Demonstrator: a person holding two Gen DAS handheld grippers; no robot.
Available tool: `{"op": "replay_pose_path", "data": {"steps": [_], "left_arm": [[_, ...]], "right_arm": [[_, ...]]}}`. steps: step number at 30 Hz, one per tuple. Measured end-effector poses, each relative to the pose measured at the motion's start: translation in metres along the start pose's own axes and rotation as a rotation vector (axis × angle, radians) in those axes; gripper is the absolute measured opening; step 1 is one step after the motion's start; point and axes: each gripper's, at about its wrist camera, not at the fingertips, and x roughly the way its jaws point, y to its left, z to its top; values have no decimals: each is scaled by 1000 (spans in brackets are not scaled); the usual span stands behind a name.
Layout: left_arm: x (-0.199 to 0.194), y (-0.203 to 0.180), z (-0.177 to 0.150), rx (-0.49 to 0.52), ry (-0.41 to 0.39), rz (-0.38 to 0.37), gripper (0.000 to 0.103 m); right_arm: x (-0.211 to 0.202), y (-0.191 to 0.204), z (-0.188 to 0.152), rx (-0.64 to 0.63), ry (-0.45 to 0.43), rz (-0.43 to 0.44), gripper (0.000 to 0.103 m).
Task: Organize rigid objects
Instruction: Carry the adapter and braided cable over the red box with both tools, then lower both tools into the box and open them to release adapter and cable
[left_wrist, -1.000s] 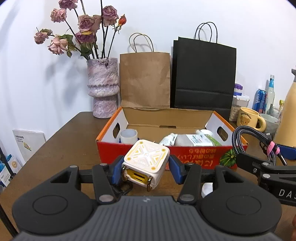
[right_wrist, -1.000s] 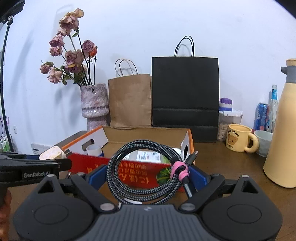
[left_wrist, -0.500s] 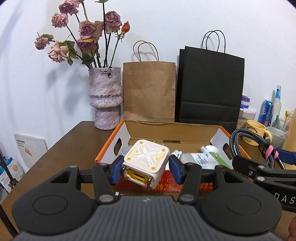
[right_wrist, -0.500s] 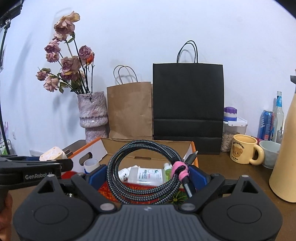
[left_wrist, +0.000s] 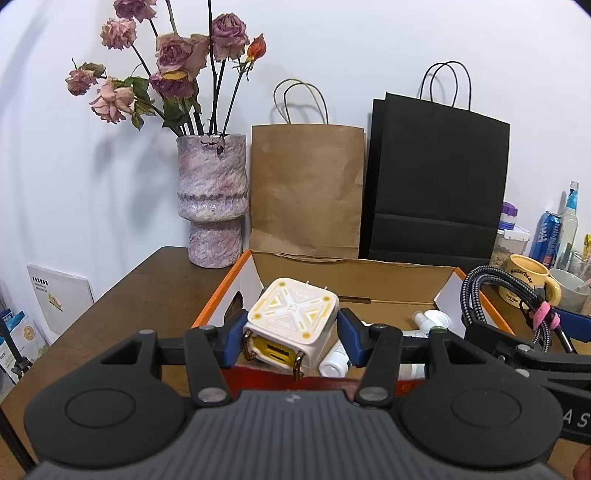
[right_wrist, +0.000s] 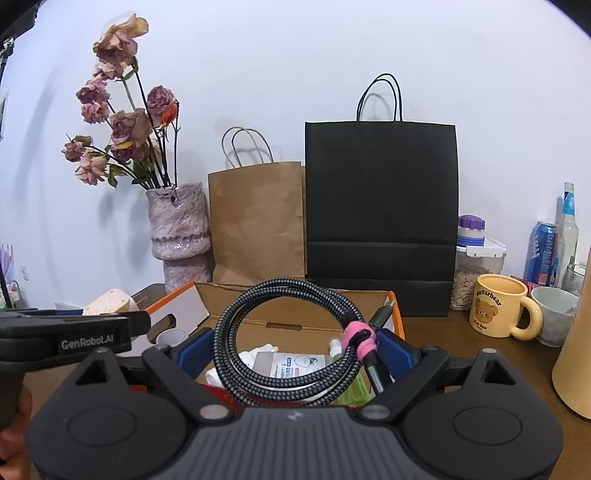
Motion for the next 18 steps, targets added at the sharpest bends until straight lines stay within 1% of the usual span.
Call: {"op": "replay_pose_path", "data": {"steps": [18], "left_arm": [[42,0,16,-4,10,22,53]], "right_arm": [[39,-3,9,-11,10,6,93]]}}
